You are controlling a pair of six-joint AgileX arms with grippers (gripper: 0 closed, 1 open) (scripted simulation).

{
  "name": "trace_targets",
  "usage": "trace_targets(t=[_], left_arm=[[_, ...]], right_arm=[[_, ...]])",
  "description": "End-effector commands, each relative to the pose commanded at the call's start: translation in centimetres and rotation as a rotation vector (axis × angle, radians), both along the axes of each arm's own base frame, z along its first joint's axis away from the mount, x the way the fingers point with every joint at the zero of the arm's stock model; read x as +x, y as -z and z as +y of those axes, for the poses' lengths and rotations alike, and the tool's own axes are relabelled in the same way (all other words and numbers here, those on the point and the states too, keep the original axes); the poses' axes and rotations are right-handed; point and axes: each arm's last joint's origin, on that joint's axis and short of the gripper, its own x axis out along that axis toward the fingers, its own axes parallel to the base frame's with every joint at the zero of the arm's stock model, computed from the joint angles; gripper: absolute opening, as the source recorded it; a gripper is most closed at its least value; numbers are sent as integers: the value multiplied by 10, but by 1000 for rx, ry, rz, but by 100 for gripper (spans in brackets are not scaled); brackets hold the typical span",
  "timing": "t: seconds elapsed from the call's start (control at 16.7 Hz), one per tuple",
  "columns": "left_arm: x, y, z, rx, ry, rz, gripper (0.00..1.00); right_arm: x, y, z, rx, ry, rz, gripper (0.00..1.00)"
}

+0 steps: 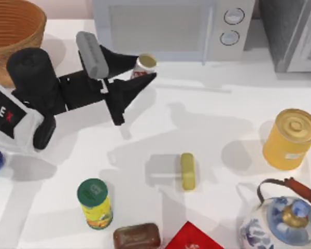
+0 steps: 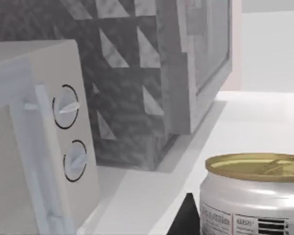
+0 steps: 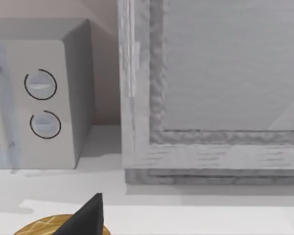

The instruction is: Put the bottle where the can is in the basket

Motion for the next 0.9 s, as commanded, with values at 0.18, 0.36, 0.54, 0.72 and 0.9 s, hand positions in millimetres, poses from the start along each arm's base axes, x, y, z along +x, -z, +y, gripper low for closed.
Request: trace_targets(t=[0.18,0.36,0.54,0.72,0.9], left_arm=[[8,32,-10,9,113,17,0],[13,64,-19,18,232,46,0],[12,90,-29,23,331,79,0],[10,98,-32,24,362,96,0],[10,98,-32,24,362,96,0]], right_arm=[[0,0,0,0,0,0,100],[0,0,0,0,0,0,100],[0,0,0,0,0,0,100],[0,0,0,0,0,0,100],[0,0,0,0,0,0,100]])
